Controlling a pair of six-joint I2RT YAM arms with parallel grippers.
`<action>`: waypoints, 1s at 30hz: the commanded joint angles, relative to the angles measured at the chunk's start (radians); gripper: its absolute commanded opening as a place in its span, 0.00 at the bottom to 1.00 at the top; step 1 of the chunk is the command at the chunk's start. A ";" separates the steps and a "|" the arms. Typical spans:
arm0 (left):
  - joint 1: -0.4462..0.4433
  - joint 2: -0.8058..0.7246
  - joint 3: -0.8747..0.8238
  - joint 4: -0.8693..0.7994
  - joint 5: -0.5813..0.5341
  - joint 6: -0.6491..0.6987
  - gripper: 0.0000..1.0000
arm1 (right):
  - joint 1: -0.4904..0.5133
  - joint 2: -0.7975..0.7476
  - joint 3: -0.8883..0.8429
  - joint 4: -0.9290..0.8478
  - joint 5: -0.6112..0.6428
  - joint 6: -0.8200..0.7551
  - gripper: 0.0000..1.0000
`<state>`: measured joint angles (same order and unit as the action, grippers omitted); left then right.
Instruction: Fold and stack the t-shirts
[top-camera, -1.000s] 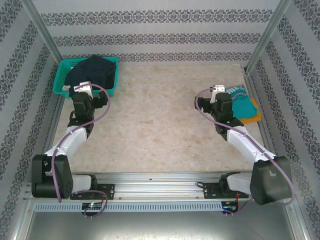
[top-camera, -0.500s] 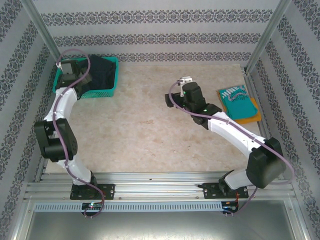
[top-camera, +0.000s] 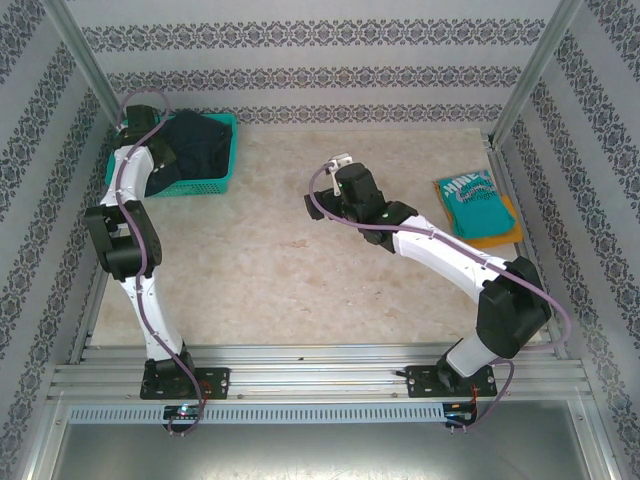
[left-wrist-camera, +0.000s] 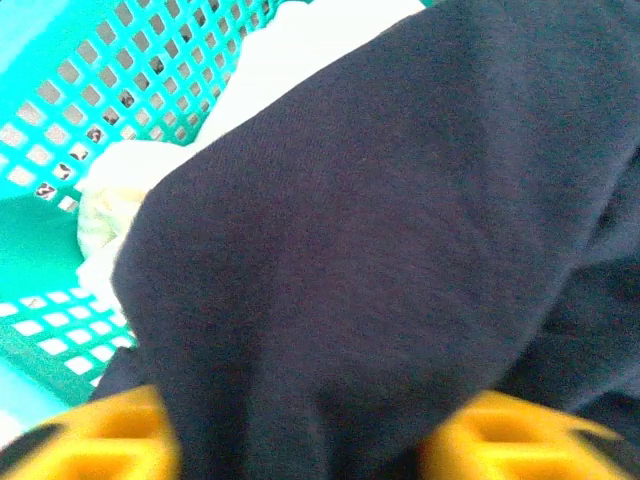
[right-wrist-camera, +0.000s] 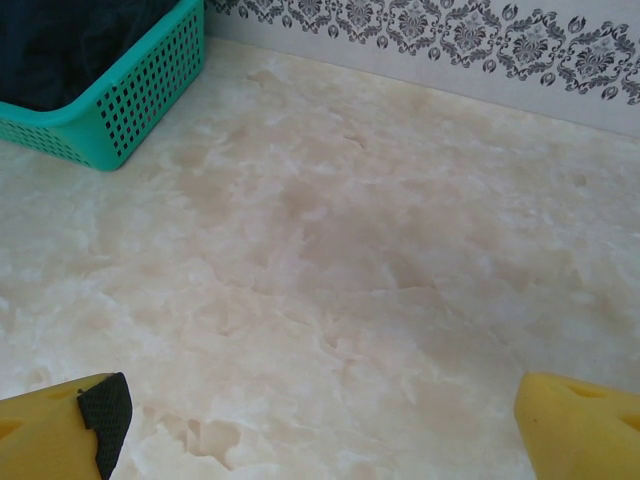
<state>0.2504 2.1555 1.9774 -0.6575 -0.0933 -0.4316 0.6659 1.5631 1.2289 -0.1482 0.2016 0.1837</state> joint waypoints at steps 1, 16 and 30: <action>0.004 -0.042 0.054 -0.062 0.022 -0.020 0.00 | 0.017 -0.002 0.041 -0.016 0.007 -0.010 0.98; -0.010 -0.226 0.411 0.012 0.221 0.092 0.00 | 0.036 0.011 0.058 -0.019 0.006 0.038 0.98; -0.080 -0.310 0.557 0.119 0.364 0.034 0.00 | 0.046 0.027 0.040 -0.005 -0.036 0.080 0.98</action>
<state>0.1734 1.8977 2.4954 -0.6514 0.2539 -0.3801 0.6987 1.5711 1.2549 -0.1539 0.1894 0.2409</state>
